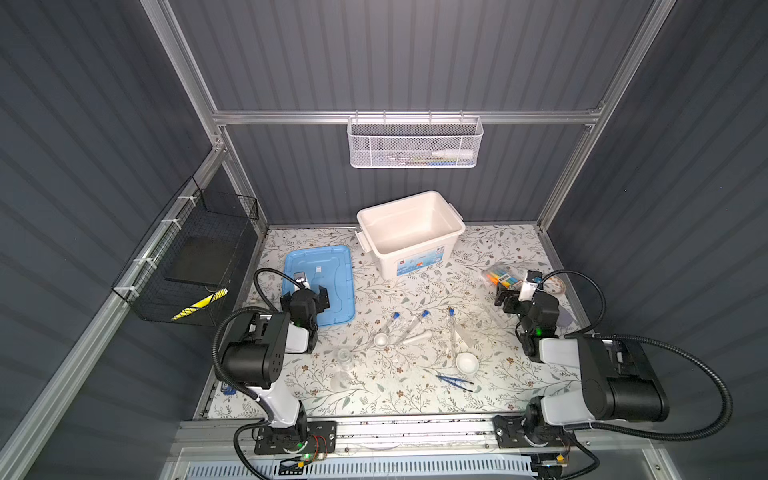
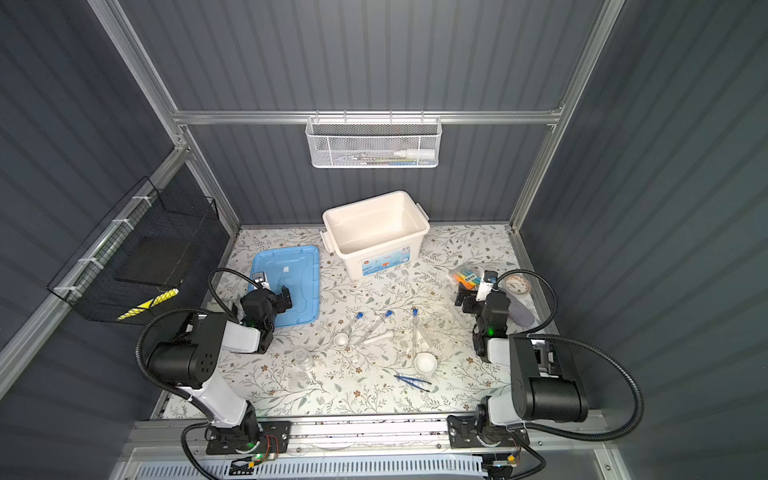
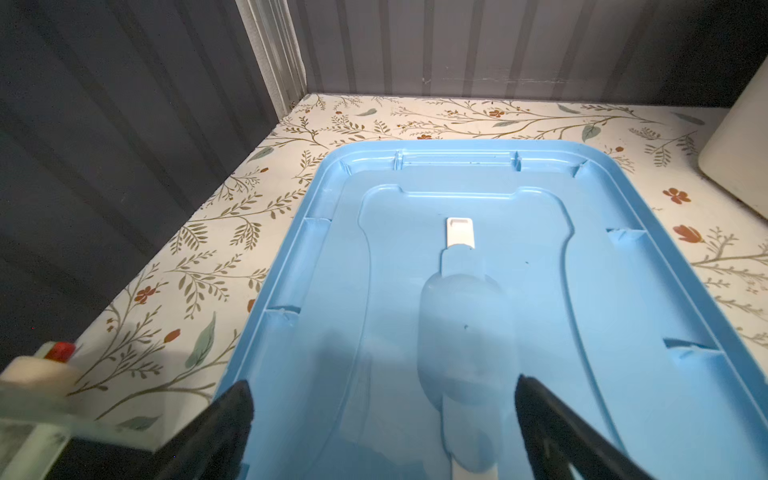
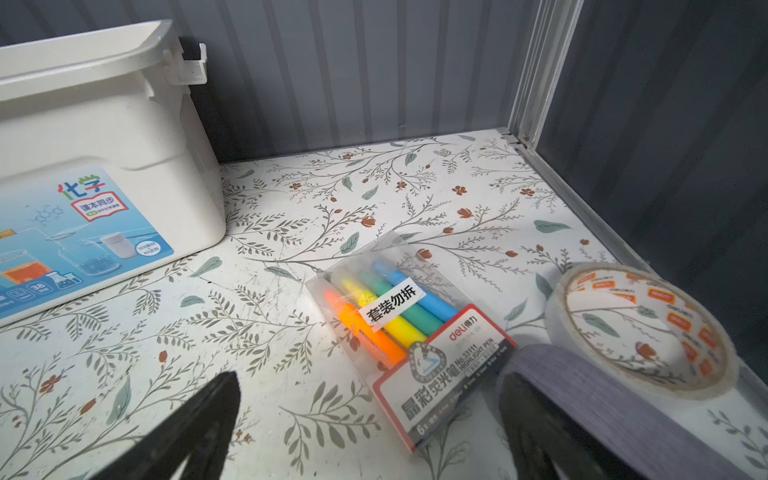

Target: Organize the chemistry lab equipment

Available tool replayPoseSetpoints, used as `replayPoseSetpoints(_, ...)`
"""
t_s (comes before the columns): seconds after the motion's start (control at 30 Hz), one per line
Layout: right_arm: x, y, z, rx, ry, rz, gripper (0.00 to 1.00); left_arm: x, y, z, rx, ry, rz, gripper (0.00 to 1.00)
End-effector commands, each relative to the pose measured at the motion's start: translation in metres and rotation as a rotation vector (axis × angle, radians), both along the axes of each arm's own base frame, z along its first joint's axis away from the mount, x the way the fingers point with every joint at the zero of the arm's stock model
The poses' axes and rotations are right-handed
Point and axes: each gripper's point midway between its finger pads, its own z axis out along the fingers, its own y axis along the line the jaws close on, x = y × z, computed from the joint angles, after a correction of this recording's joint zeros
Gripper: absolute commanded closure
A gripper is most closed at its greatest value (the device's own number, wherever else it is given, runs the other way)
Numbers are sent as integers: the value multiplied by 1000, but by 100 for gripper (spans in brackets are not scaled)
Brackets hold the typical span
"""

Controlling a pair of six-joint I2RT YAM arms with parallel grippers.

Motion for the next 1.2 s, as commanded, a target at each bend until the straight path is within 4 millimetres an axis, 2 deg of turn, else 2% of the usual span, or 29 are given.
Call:
replayPoseSetpoints(0.0,5,-1,6,-12,-15,3,1,0,-1,-1,12,3,-9,0)
replayPoseSetpoints(0.77,5,-1,8,-1,-22,9,1,-1,-1,-1,10,2,-13,0)
replayPoseSetpoints(0.9,5,-8,24,24,15,-23,1,5,0,12,13,39,-2,0)
replayPoseSetpoints(1.0,2,-7,39,60,61,-32,1,9,0,34,15,72,0,0)
replayPoseSetpoints(1.17,-6,-4,74,169,82,-53,2,14,-1,70,-54,127,29,0)
